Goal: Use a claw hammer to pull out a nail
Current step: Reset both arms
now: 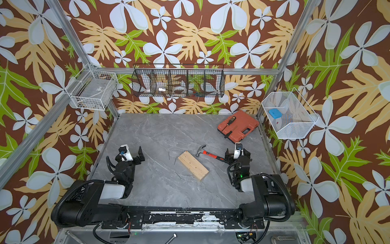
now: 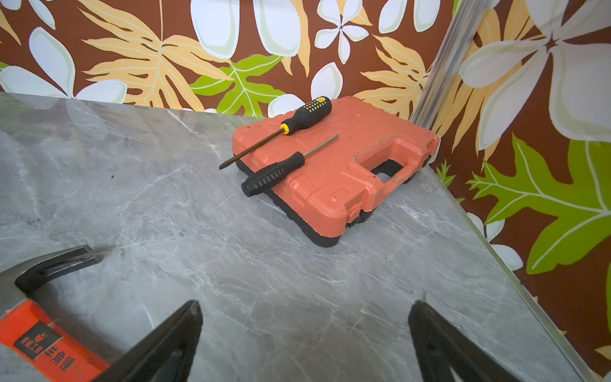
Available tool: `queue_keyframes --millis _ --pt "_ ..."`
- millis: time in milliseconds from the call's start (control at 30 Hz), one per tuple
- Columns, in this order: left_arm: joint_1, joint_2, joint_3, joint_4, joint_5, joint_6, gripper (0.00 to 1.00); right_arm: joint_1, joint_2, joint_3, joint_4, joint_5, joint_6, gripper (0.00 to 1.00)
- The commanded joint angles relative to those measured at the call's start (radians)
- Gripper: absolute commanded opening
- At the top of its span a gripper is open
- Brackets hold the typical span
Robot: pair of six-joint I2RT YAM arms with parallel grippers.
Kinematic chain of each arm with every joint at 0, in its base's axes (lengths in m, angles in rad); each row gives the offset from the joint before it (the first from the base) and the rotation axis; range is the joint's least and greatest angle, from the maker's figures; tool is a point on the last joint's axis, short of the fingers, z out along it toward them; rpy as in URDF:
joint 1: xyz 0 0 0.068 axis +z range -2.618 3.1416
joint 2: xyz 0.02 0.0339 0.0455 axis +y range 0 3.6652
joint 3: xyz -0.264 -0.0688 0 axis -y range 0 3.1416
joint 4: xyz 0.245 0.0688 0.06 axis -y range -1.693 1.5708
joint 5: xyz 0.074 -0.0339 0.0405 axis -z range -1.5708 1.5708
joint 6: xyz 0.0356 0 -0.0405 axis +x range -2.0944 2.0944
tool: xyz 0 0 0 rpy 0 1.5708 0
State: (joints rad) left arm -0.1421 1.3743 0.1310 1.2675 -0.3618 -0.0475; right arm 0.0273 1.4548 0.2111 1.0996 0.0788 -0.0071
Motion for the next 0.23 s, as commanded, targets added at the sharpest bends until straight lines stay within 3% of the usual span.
queue_keyframes --millis 0,200 --pt "0.015 0.001 0.017 0.000 0.033 -0.007 1.00 0.000 0.001 0.004 0.033 -0.005 -0.005 1.00" --pt "0.026 -0.004 0.012 0.006 0.047 -0.009 1.00 0.000 0.001 0.004 0.036 -0.005 -0.004 1.00"
